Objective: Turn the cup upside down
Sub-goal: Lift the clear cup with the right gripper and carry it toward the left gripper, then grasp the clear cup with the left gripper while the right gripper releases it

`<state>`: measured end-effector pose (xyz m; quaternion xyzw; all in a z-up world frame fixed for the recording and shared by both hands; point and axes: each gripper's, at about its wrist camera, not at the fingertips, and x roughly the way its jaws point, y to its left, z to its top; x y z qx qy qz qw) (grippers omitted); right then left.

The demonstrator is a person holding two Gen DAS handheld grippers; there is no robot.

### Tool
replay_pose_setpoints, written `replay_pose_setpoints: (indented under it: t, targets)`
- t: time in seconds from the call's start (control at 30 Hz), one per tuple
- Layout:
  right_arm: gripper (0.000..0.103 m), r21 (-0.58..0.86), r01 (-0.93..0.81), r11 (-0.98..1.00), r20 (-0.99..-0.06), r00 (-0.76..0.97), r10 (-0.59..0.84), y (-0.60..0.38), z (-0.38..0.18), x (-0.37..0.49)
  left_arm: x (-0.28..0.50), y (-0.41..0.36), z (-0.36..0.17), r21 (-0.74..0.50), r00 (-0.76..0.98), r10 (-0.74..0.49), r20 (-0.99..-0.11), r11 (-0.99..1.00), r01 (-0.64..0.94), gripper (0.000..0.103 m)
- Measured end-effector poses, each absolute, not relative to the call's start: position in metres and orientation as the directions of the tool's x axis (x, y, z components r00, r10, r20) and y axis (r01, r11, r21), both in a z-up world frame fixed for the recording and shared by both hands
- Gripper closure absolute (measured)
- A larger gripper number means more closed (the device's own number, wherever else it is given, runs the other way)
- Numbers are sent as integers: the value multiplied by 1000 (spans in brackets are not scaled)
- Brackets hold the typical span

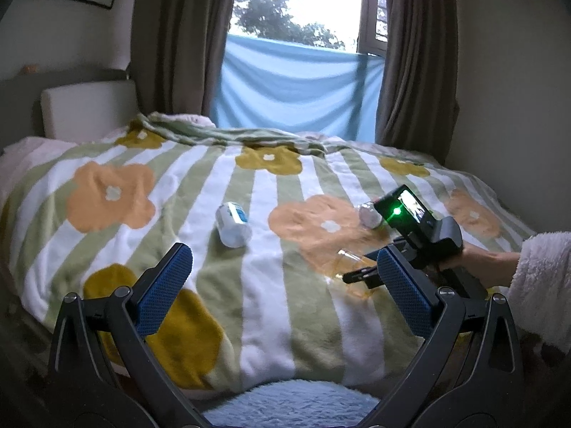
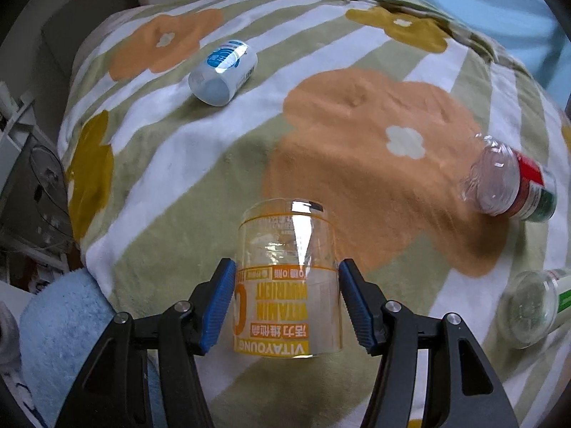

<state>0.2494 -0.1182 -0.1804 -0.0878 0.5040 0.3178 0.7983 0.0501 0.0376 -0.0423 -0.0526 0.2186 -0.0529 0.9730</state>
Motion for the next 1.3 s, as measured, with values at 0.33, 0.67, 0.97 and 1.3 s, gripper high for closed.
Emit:
replay_pose_setpoints:
  t: [0.33, 0.67, 0.97, 1.3]
  targets:
    - [1, 345, -570, 745, -676, 400, 619, -158, -123, 220, 95, 33, -36, -235, 812, -213, -544, 967, 96, 0]
    - [1, 188, -564, 804, -323, 738, 593, -212, -18, 85, 234, -26, -100, -593, 392, -521, -758, 801, -81, 1]
    - [1, 92, -479, 873, -244, 839, 486, -240, -49, 0, 278, -55, -187, -526, 232, -473, -850, 786, -324, 11]
    - [1, 127, -475, 871, -292, 821, 490, -242, -87, 5, 305, -53, -220, -514, 197, -477, -857, 762, -394, 37]
